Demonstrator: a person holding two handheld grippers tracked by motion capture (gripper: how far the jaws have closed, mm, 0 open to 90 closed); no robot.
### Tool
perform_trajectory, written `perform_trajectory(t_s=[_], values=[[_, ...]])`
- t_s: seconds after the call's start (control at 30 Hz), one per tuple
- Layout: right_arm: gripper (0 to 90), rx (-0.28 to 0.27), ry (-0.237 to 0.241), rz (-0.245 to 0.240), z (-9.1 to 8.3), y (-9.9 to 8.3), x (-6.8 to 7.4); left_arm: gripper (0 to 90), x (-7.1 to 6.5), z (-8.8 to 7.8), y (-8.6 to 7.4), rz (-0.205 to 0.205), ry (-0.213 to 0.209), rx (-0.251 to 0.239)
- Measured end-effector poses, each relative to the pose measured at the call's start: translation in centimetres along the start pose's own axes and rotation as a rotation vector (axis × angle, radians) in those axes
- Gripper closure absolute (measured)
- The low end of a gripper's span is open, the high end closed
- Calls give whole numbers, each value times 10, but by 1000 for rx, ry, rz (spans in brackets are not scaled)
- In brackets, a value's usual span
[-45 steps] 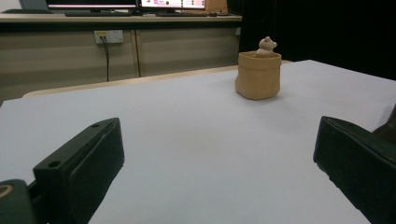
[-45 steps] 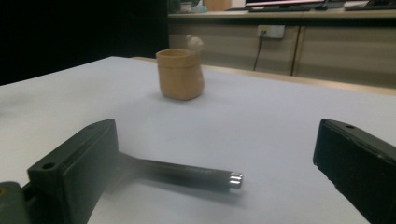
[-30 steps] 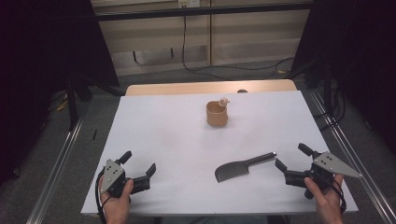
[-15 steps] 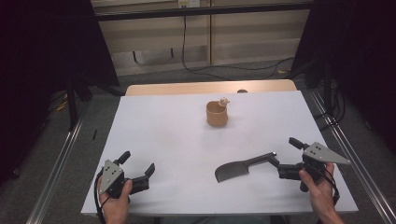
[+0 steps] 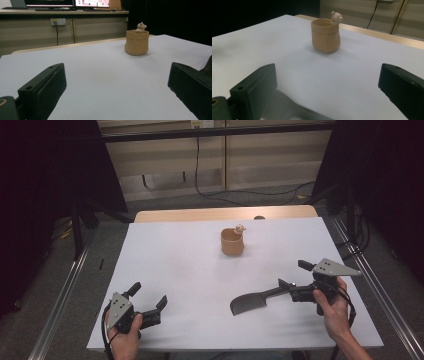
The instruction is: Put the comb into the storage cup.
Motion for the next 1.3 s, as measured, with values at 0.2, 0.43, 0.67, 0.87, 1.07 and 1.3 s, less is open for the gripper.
perform_trajectory(t_s=[0.2, 0.43, 0.67, 0.87, 1.07, 1.3], values=[[12, 78, 49, 25, 14, 3, 0, 18, 0, 0, 0, -14, -6, 4], [19, 147, 90, 25, 24, 1, -5, 18, 1, 1, 1, 3, -7, 2], [28, 227, 146, 18, 33, 2, -6, 18, 2, 3, 0, -5, 3, 6], [26, 235, 136, -22, 37, 6, -9, 18, 2, 6, 0, 10, -11, 16], [25, 266, 166, -92, 40, 13, 0, 18, 3, 6, -1, 10, -5, 17], [37, 420, 208, -113, 56, 2, -1, 18, 4, 5, -1, 12, -8, 19]])
Point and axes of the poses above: each handheld gripper's, and its own axes: z roughly forward along the jaws, y roughly out of its top, x roughly to its left, the point moved 6 cm from there along z, roughly forward along the jaws, and after that the axes turned 5 degrees about -x, right-handed, at the moved point
